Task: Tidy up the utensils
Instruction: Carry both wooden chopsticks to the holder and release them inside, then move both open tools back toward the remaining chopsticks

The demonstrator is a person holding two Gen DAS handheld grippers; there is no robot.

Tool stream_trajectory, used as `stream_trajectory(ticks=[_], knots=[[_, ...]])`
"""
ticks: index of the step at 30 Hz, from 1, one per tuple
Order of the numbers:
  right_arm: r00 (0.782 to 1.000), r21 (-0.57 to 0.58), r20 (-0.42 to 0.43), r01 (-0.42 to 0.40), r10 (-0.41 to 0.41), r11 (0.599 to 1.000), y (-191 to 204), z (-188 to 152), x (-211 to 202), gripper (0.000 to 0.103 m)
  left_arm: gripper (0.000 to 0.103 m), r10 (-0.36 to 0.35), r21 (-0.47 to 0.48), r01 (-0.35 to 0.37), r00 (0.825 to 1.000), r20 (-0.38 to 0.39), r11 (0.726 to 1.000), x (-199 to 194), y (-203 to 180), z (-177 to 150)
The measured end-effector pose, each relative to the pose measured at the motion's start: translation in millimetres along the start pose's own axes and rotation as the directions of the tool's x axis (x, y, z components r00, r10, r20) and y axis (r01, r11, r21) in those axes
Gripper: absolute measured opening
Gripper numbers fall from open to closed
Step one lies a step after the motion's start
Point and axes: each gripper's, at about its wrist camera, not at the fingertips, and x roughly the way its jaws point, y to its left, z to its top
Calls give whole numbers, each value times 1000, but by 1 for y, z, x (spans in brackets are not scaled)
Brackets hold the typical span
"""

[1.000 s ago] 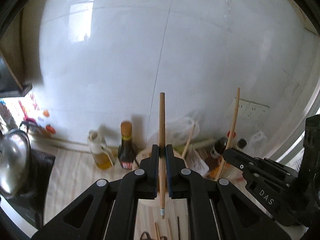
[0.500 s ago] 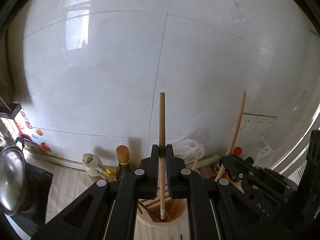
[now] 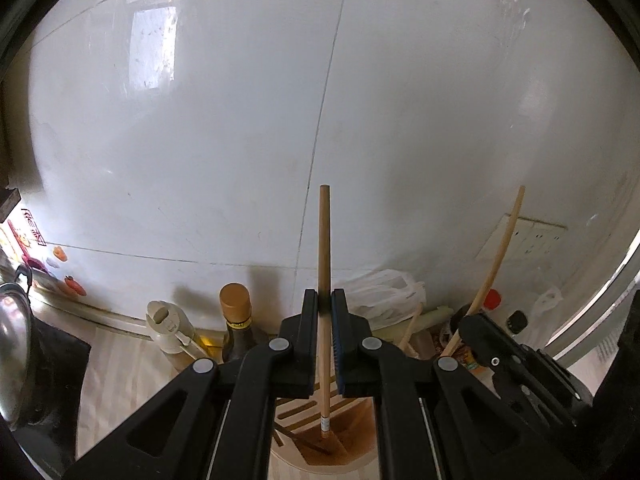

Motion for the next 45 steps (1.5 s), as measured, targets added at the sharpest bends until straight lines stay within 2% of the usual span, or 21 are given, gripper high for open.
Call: stream_trajectory(ticks=[7, 11, 12, 13, 14, 15, 16, 19, 21, 22, 23, 25, 27, 30, 34, 40, 45], knots=[[1000, -25, -11, -3, 3, 1000, 1, -19, 12, 6, 5, 8, 6, -8, 999, -35, 1000, 4, 6, -9], [996, -28, -76, -48, 45, 998, 1, -32, 19, 7, 10, -5, -16, 4, 998, -65, 1000, 0, 10, -11], [993, -24, -105, -58, 56, 998, 1, -35, 21, 8, 17, -11, -25, 9, 998, -67, 1000, -3, 12, -12], [991, -24, -119, -58, 55, 998, 2, -37, 19, 15, 26, -5, -32, 3, 998, -64, 999, -7, 12, -12], [990, -27, -128, -64, 60, 998, 3, -40, 16, 36, 53, 1, -34, -3, 998, -57, 999, -11, 12, -11], [990, -26, -128, -71, 67, 997, 3, -41, 12, 45, 77, 2, -45, -4, 999, -38, 999, -18, 14, -10], [989, -23, -129, -70, 67, 997, 3, -42, 5, 57, 85, 5, -54, -6, 1000, -21, 999, -24, 15, -9], [989, -22, -134, -58, 55, 998, 2, -44, -10, 59, 89, 29, -61, -28, 999, 20, 998, -43, 20, -6], [988, -43, -152, -34, 27, 998, 3, -46, -18, 63, 101, 51, -68, -48, 998, 36, 997, -56, 24, -7], [986, -65, -166, -4, -7, 998, 5, -46, -20, 72, 103, 67, -69, -63, 996, 53, 996, -63, 26, -10], [983, -84, -180, 14, -29, 996, 7, -47, -22, 88, 103, 83, -67, -78, 995, 64, 995, -67, 28, -13], [977, -119, -196, 60, -82, 991, 11, -49, -27, 103, 103, 140, -52, -137, 987, 80, 989, -76, 30, -22], [974, -145, -200, 81, -109, 986, 16, -51, -31, 103, 103, 212, -38, -210, 972, 97, 977, -84, 32, -34], [968, -159, -204, 116, -148, 980, 17, -54, -37, 103, 103, 251, -24, -250, 964, 82, 968, -87, 35, -49], [963, -155, -201, 149, -179, 977, 18, -56, -48, 103, 103, 254, -21, -253, 966, 55, 967, -90, 35, -63], [961, -126, -207, 159, -183, 979, 16, -60, -64, 103, 103, 246, -1, -247, 969, 32, 969, -97, 27, -80], [948, -72, -266, 162, -176, 984, 1, -76, -79, 103, 103, 267, 18, -266, 964, -16, 964, -100, 18, -108]])
